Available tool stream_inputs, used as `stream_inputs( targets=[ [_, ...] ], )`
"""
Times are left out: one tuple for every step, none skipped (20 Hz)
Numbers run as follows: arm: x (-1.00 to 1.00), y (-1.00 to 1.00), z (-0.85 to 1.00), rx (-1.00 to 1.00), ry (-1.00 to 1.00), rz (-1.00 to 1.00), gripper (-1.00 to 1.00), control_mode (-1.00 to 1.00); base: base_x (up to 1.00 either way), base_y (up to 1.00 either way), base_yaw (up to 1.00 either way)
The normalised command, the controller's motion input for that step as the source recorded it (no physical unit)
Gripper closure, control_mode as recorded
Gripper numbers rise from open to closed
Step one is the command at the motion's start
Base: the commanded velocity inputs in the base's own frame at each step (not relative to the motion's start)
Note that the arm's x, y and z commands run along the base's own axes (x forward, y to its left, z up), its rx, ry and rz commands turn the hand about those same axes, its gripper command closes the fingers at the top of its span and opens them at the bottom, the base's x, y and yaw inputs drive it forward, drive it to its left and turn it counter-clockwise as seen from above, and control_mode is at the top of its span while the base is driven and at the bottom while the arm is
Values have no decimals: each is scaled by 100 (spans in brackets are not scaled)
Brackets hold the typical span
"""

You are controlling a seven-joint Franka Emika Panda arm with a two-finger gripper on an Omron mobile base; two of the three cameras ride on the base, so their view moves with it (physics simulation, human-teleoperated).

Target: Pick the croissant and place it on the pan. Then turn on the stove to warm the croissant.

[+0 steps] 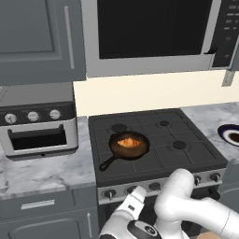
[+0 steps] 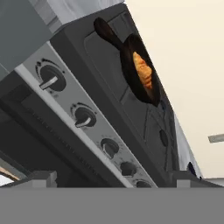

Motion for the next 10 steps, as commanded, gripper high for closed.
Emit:
stream_inputs(
  targets=[
    [4, 20, -26, 1, -12, -10, -100, -100, 0, 0, 0],
    [6, 19, -24, 0, -12, -10, -100, -100, 0, 0, 0],
    [9, 17, -20, 0, -10, -10, -100, -100, 0, 0, 0],
    [6, 17, -13, 0, -7, -10, -100, -100, 0, 0, 0],
    [6, 15, -8, 0, -5, -11, -100, -100, 0, 0, 0],
    [0, 6, -3, 0, -2, -10, -100, -100, 0, 0, 0],
    [0, 4, 0, 0, 0, -9, -100, -100, 0, 0, 0],
    [0, 0, 0, 0, 0, -7, -100, -100, 0, 0, 0],
    [0, 0, 0, 0, 0, -6, -100, -100, 0, 0, 0],
    [0, 0, 0, 0, 0, -5, -100, -100, 0, 0, 0]
  ],
)
